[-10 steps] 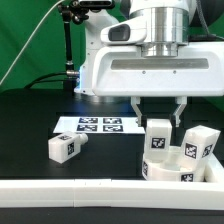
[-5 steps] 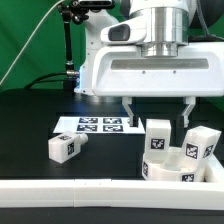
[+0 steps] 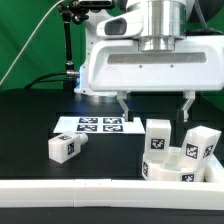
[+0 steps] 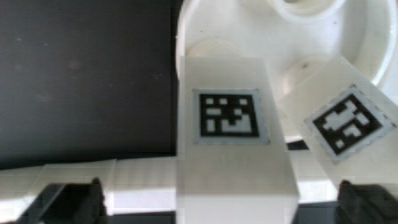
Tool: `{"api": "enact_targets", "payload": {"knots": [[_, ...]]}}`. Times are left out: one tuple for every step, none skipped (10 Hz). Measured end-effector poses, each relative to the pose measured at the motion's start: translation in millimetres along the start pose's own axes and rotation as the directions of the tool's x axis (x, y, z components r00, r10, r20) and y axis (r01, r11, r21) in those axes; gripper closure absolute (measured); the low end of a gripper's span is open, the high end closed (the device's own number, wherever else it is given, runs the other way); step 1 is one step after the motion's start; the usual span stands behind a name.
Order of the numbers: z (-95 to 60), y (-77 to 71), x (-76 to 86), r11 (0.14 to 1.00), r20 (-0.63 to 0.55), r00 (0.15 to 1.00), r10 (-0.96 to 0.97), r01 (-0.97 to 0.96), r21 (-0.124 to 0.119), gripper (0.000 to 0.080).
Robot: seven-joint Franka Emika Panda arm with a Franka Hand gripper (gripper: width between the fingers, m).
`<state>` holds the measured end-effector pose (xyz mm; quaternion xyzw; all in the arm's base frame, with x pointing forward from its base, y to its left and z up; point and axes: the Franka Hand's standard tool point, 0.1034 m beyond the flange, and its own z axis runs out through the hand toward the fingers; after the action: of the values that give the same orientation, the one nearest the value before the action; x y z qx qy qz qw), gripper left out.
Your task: Assemble stool
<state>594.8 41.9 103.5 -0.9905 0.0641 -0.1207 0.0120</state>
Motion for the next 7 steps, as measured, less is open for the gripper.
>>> {"api": "enact_targets", "payload": {"knots": [[1.4,0.0,-0.2,1.000,-0.003,1.000,-0.001,0.001,-0.001,0.0150],[2.4,0.3,-1.8,1.000,0.007,1.000,-0.001,0.001,-0.002,0.0150],[2.8,0.3,-4.1,1.000,0.040,0.999,0.001,-0.001,-0.001,0.0150],[3.9,0.7,-4.4,1.000,0.042,0.999,0.003,-0.003,-0.001,0.0150],[6.1,-0.3,-8.3,1.000,0.067,0.998,0.002,-0.001,-0.002,0.0150],[5.6,-2.7,-14.4,1.000,0.185,0.983,0.005,-0.005,0.002,0.0150],[6.0,-4.0,-8.9,1.000,0.251,0.968,0.007,-0.008,0.003,0.0150]]}}
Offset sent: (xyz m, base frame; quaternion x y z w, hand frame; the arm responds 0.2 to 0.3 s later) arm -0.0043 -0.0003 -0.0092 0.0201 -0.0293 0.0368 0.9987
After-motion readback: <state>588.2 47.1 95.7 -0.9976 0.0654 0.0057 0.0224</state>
